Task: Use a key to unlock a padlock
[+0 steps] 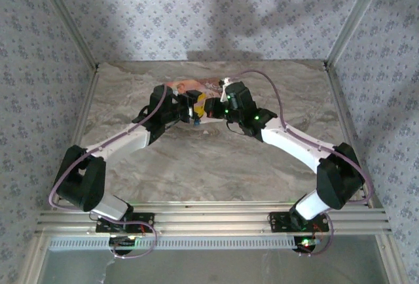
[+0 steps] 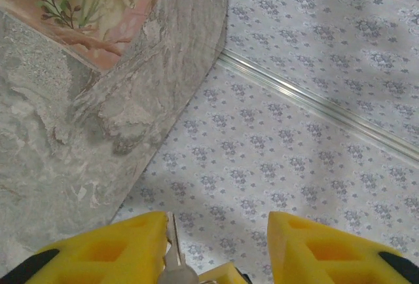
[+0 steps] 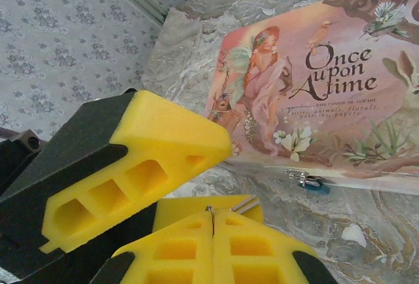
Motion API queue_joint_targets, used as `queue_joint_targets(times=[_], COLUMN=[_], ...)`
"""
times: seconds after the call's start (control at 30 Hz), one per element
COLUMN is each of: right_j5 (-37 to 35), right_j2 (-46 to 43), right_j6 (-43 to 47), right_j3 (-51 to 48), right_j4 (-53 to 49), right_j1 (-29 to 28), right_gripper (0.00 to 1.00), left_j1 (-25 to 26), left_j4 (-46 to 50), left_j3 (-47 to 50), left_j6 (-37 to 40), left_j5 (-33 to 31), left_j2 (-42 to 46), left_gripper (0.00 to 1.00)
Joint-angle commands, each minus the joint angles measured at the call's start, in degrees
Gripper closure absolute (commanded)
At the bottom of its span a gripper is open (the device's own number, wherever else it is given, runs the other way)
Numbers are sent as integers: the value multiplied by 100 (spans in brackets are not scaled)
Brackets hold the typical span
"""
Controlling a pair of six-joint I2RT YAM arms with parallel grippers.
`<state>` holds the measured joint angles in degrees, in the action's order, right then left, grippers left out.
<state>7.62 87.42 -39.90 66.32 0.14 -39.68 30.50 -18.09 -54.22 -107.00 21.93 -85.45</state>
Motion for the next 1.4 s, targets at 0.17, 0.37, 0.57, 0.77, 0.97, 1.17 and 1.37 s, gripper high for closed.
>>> queue_joint_targets(times=[0.17,0.37,0.57,0.77,0.97,1.17,1.37], right_j5=[-110,-135,-212,-233,1014,2668,3527], right_j2=[-110,-205,-336,-722,-737,-649,-589], right_j6=[-51,2,261,527,455,301,308], right_j3=[-145,-192,57,394,785,1205,1253], right_j4=[2,-94,-649,-1341,-1422,-1116,-969], right_j1=[-30,-39,-32,230,829,1349,1405], right_gripper=[100,98,66,61,61,61,61], left_j1=[8,-110,-227,-667,-668,-668,-669], left_j4=[97,835,1278,1789,2174,1857,2134], left_j3=[-177,-229,-151,-498,-1164,-1063,-1155], left_j6=[137,1358,3550,5535,6892,7988,8621], left_j5=[94,-142,-611,543,1655,2636,3038], left_j2=[125,451,977,1191,1129,1278,1339], left_gripper=[79,100,100,100,100,100,100])
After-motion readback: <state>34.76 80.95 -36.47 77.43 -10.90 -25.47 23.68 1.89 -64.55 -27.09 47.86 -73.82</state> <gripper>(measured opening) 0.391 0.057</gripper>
